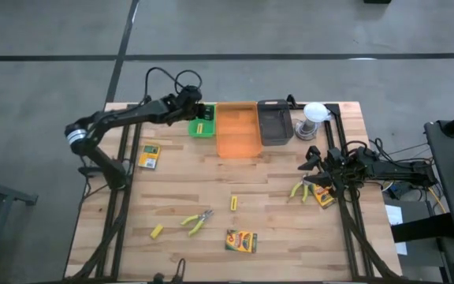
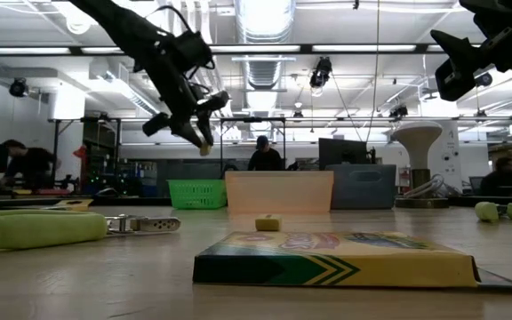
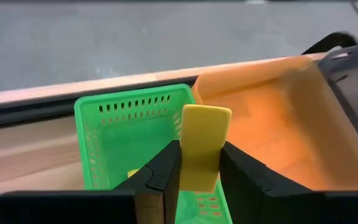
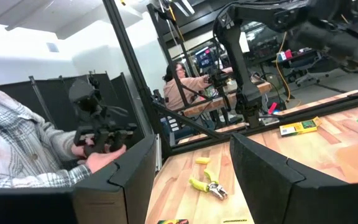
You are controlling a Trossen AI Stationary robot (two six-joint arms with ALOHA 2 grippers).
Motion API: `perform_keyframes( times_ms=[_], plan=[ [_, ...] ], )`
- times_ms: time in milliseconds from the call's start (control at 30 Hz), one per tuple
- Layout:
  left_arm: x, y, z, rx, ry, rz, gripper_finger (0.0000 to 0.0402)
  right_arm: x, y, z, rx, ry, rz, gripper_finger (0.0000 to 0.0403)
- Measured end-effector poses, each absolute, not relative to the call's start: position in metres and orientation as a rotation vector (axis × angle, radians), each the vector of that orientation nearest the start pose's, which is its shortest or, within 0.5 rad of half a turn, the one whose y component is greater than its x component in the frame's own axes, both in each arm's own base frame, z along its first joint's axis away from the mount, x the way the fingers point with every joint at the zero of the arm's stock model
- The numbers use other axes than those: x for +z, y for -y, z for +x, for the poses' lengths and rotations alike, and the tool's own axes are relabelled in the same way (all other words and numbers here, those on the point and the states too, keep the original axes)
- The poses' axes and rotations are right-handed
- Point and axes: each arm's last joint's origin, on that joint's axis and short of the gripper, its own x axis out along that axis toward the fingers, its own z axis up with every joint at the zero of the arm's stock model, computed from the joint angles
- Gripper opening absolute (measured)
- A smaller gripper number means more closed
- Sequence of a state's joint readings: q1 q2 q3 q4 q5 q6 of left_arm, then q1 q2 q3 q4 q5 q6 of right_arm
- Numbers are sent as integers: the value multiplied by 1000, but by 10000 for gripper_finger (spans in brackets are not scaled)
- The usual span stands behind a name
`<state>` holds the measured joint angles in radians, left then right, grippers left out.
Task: Pick & Place School Supplies
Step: Put the yellow eraser into the green bin
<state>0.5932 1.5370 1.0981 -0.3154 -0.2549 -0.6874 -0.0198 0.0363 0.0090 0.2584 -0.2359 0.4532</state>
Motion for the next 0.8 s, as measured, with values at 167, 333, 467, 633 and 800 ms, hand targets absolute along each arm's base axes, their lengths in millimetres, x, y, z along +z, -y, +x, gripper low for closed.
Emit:
perform_keyframes(
  times_ms=[167,333,467,633,800],
  plan=[
    [247,-199,271,1032,-471,-785,103,188,-5,96,263,177,420,201],
    [245,-202,273,1025,-472,-812,104,188,-5,96,263,177,420,201],
    [242,-200,271,1017,-506,-839,104,188,-5,96,263,177,420,201],
    [235,-200,266,1056,-560,-907,104,188,-5,96,263,177,420,201],
    [234,-204,262,1068,-563,-920,104,188,-5,96,263,177,420,201]
  ],
)
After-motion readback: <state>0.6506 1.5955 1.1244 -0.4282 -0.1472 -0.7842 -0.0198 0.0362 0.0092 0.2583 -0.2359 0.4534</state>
